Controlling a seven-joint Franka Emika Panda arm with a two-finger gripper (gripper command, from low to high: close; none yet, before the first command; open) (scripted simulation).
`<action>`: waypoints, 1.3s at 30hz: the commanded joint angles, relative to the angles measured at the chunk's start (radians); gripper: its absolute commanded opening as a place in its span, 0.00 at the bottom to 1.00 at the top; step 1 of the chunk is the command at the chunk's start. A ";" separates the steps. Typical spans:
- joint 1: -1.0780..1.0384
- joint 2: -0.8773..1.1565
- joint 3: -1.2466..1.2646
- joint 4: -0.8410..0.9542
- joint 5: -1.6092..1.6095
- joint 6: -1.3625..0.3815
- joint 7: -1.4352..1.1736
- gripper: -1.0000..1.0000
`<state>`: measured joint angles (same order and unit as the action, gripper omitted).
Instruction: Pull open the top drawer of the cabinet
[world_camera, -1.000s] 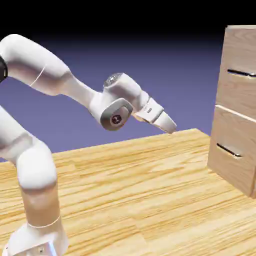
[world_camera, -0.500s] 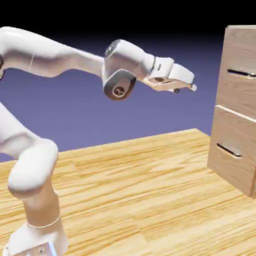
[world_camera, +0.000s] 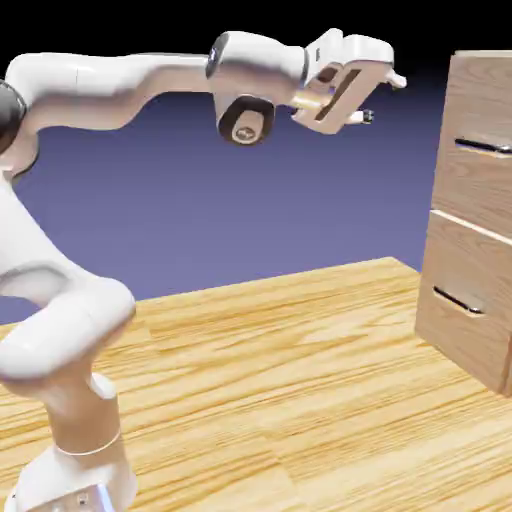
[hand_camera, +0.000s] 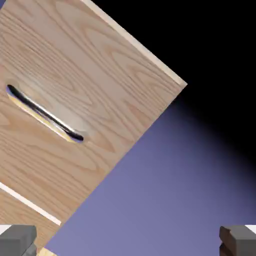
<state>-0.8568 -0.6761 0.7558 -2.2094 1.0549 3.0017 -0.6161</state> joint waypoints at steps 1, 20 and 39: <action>-0.028 -0.003 0.024 0.019 0.034 -0.001 -0.044 0.50; -0.557 -0.068 0.484 0.385 0.676 -0.023 -0.870 0.50; -1.086 -0.133 0.945 0.751 1.318 -0.044 -1.696 0.50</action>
<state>-1.9427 -0.8086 1.7004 -1.4588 2.3733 2.9575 -2.3122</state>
